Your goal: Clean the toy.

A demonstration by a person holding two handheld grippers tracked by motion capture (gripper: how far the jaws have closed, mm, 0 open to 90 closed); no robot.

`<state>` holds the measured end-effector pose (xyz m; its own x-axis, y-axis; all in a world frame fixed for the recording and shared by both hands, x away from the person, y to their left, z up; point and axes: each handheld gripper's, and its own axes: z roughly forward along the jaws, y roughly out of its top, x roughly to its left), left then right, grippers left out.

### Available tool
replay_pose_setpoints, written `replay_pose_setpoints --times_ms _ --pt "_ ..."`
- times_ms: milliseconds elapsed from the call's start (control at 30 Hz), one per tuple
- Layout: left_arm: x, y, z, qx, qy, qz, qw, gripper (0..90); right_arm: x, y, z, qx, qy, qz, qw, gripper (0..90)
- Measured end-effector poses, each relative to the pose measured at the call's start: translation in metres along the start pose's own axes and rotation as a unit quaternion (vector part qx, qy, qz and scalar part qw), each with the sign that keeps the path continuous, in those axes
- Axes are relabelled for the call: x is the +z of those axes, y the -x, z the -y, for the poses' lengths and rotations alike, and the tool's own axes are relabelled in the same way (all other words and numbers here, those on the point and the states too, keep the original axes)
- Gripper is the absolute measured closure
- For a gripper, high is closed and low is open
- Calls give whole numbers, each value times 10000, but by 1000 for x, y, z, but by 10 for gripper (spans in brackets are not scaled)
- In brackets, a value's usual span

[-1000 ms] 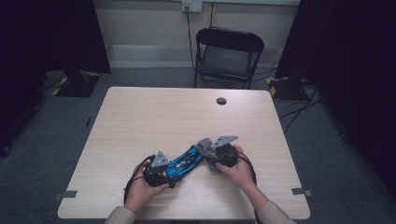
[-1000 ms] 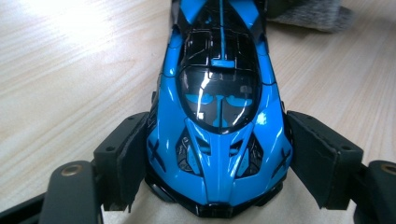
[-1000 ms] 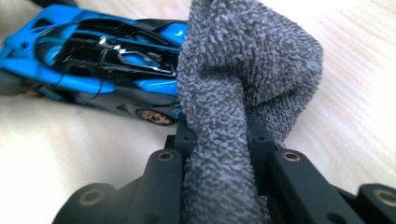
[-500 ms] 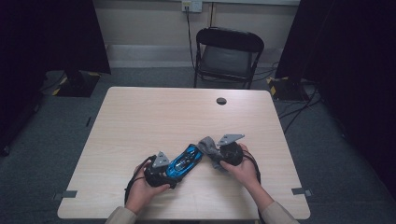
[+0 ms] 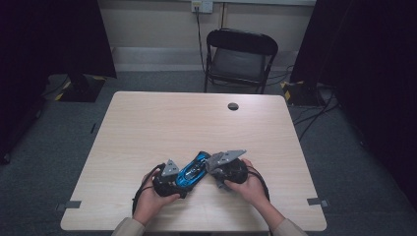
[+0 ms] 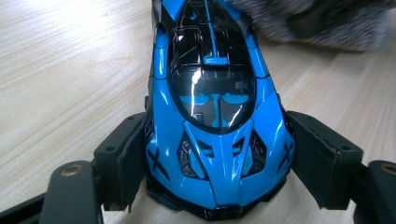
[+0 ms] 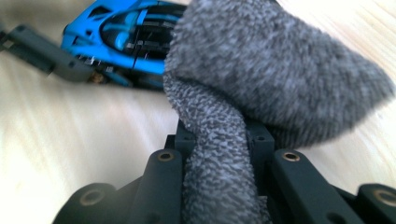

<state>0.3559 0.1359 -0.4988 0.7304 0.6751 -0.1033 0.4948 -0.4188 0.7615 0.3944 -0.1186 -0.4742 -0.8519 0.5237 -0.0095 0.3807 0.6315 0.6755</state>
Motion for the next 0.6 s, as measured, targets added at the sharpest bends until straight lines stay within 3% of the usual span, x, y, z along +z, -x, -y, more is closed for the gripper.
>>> replay_pose_setpoints --times_ms 100,333,600 --pt "1 -1 -1 -144 32 -9 9999 241 6 3 -8 9 -38 20 10000 733" --pt "5 2 -4 -258 54 -61 9996 232 10 13 -14 7 -106 112 9999 735" --pt "6 9 -4 -143 55 135 9998 244 12 25 -13 173 6 203 9996 734"
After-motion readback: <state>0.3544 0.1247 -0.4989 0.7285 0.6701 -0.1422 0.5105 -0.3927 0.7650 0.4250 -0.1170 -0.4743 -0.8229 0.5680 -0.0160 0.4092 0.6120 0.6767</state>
